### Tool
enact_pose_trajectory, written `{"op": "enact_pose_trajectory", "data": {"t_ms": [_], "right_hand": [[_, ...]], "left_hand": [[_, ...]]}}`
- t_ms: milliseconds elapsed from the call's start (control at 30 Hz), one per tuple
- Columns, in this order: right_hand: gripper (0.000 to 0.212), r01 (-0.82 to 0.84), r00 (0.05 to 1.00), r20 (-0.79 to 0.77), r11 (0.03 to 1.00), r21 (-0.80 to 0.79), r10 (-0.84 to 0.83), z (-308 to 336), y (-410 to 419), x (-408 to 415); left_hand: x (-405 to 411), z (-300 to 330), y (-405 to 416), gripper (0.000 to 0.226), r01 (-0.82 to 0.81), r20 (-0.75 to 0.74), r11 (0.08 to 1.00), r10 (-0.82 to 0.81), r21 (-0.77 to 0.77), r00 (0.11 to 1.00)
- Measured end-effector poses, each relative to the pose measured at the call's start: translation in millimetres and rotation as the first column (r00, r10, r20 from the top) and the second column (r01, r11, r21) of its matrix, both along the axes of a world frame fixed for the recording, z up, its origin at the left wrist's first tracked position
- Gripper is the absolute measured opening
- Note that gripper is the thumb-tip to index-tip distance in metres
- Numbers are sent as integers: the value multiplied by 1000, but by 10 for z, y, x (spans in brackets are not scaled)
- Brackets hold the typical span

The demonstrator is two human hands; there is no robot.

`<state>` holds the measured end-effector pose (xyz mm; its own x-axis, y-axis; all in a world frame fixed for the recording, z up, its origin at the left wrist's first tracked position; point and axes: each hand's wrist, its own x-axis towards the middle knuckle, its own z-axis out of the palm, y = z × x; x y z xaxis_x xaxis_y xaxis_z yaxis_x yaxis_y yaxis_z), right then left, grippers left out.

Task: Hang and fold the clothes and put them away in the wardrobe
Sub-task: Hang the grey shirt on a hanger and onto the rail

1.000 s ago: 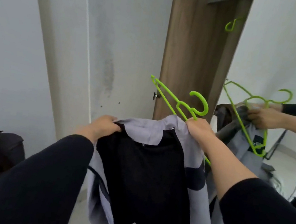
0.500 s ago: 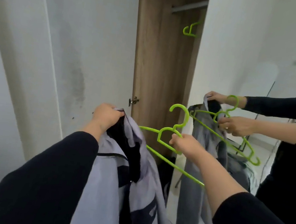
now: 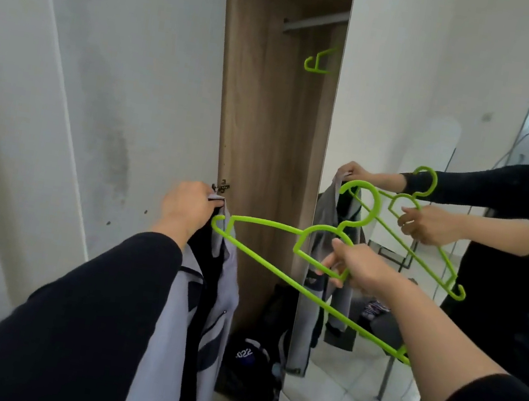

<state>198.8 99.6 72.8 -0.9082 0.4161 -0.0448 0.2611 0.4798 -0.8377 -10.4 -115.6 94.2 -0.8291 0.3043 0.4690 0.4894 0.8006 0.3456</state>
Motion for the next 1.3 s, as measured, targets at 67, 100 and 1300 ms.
{"op": "enact_pose_trajectory", "data": {"t_ms": [67,100,1300], "right_hand": [[66,-2,1000,-23,1000,20,2,-35,-55,-61],[66,2,1000,-28,999,42,-1,-42,-99,-84],[34,489,832,-503,739,463,-235,-28,-329,-418]], "left_hand": [[62,45,83,22,47,-50,998,-49,-35,998],[96,71,119,24,75,-78,996,-79,-51,994],[237,161,485,20,482,-27,860,-493,-169,870]]}}
